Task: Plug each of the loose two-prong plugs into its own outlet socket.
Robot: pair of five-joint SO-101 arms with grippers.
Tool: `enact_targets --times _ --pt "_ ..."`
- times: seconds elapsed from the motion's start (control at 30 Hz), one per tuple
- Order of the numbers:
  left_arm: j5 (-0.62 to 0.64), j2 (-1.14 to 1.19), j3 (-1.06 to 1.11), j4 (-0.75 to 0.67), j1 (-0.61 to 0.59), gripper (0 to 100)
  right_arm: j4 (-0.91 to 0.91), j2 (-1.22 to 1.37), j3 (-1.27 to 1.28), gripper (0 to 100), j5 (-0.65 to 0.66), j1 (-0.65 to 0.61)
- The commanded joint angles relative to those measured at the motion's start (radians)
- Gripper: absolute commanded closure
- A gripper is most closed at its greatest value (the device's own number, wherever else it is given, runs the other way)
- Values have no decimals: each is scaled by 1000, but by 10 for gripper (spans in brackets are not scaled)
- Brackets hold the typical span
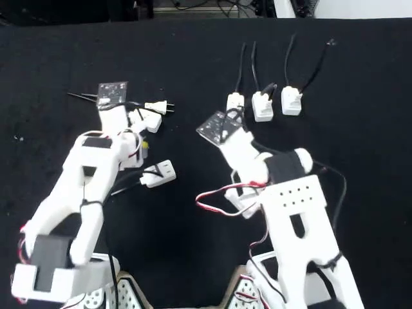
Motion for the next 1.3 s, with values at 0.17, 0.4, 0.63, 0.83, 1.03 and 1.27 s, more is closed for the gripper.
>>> enact_targets --times 0.17,0.4,0.63,0.83,1.03,1.27 --pt "-11 132 -102 0 45 812 9 -45 2 988 106 135" --pt "-14 86 -50 2 196 812 11 -45 2 988 129 161" --pt "-14 12 53 2 328 812 31 -45 -5 988 129 161" --pt "-44 -100 101 57 343 812 31 -45 -5 988 129 161" --pt "-126 -333 82 213 317 812 31 -45 -2 988 126 158" --pt "-126 -431 174 150 79 812 23 -45 -4 988 129 153"
